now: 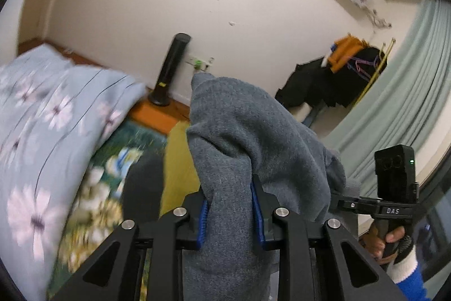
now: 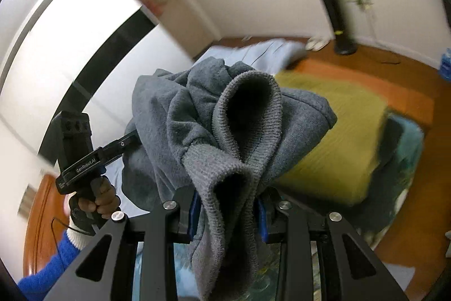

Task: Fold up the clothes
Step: 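Lift the folded sweatshirt with both grippers and carry it to the clothes stack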

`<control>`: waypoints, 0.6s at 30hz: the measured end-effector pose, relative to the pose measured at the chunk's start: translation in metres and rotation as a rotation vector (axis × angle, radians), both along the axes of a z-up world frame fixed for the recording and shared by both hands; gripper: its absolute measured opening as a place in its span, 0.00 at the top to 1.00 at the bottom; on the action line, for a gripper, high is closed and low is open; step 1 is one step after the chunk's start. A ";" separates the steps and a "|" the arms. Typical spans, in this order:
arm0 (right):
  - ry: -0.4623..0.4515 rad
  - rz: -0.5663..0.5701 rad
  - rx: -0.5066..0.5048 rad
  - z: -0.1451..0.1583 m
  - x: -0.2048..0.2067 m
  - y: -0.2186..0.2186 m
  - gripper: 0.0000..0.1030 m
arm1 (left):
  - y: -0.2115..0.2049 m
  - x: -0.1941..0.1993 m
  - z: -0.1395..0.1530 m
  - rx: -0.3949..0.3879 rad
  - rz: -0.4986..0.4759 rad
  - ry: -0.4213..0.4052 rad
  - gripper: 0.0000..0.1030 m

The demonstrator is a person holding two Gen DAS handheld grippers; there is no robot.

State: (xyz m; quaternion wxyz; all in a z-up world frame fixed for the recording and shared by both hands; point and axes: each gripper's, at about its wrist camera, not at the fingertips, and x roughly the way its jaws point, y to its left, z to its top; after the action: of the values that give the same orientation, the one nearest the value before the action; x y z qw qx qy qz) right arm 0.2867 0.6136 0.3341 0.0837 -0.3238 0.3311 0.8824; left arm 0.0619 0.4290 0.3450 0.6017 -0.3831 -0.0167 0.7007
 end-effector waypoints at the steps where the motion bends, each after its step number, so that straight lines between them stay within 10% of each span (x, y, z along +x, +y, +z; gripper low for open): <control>1: 0.001 -0.023 -0.004 -0.001 0.000 0.015 0.67 | 0.023 -0.003 0.003 -0.011 -0.016 0.009 0.73; 11: -0.029 -0.178 -0.192 -0.095 0.003 0.144 0.67 | 0.152 -0.038 -0.094 -0.237 -0.039 -0.065 0.73; 18: 0.061 -0.176 -0.288 -0.123 0.013 0.165 0.63 | 0.139 -0.058 -0.130 -0.179 -0.012 -0.190 0.66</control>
State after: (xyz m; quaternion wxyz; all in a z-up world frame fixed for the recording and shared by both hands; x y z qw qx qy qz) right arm 0.3001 0.7785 0.2107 0.1034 -0.2754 0.4835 0.8244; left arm 0.0041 0.5675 0.2148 0.5650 -0.5001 -0.0089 0.6562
